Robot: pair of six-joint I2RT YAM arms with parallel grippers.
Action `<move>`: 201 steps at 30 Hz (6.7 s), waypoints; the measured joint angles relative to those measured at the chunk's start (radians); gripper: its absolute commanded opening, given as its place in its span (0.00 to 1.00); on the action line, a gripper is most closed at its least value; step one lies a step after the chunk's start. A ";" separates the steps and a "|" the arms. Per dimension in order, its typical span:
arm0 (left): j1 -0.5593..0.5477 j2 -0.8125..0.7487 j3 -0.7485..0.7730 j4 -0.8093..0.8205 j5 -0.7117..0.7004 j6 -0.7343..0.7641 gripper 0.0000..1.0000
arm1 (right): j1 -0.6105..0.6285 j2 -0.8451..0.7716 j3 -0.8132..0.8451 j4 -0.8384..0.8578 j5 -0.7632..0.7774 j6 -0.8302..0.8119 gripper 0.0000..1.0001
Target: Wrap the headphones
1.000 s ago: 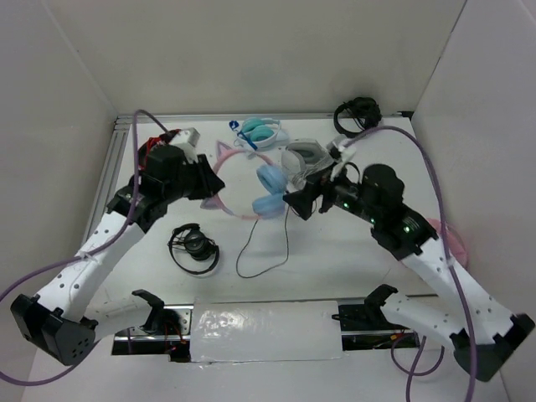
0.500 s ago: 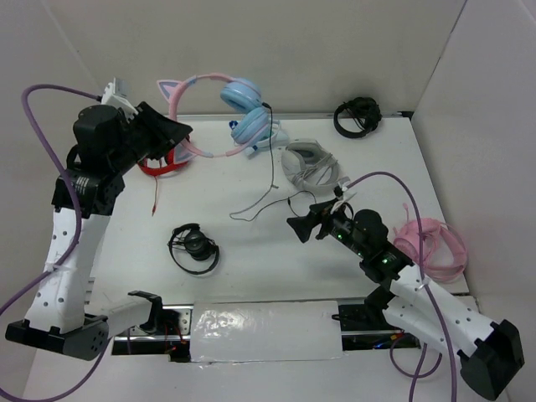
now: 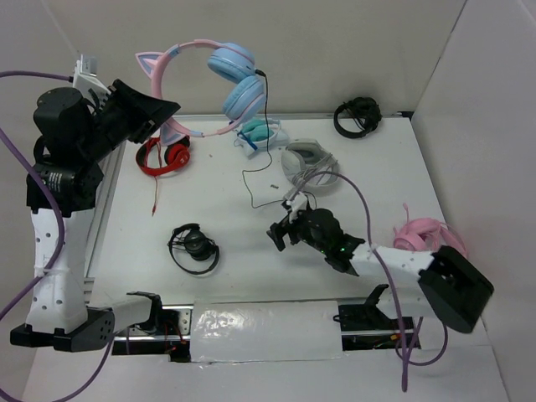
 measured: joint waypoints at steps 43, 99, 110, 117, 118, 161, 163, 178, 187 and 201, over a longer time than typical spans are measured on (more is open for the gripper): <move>0.207 0.010 -0.396 0.070 0.121 -0.131 0.00 | 0.227 -0.323 -0.081 -0.201 0.123 0.253 0.00; -0.641 -0.366 -1.129 0.632 0.082 0.878 0.00 | -0.457 0.144 1.101 -1.089 -0.471 -0.345 0.00; -0.651 -0.485 -1.147 0.636 0.170 0.889 0.00 | -0.554 0.034 0.763 -0.852 -0.584 -0.203 0.00; -0.652 -0.483 -1.128 0.598 0.100 0.803 0.00 | -0.619 -0.061 0.608 -0.663 -0.527 -0.033 0.00; -0.652 -0.481 -1.118 0.587 0.085 0.786 0.00 | -0.627 -0.080 0.594 -0.647 -0.520 -0.014 0.00; -0.653 -0.357 -1.000 0.563 0.172 0.558 0.00 | -0.608 -0.029 0.431 -0.379 -0.460 0.242 0.00; -0.654 -0.331 -0.951 0.564 0.177 0.559 0.00 | -0.583 -0.021 0.430 -0.386 -0.456 0.225 0.00; -0.747 -0.105 -0.896 0.463 0.108 0.563 0.00 | -0.297 -0.096 0.751 -0.462 -0.261 -0.076 0.00; -0.861 -0.102 -0.856 0.448 0.049 0.612 0.00 | -0.300 0.208 0.914 -0.573 -0.309 -0.102 0.00; -0.876 -0.260 -0.726 0.343 -0.296 0.605 0.00 | -0.399 0.181 0.472 -0.436 -0.529 0.121 0.00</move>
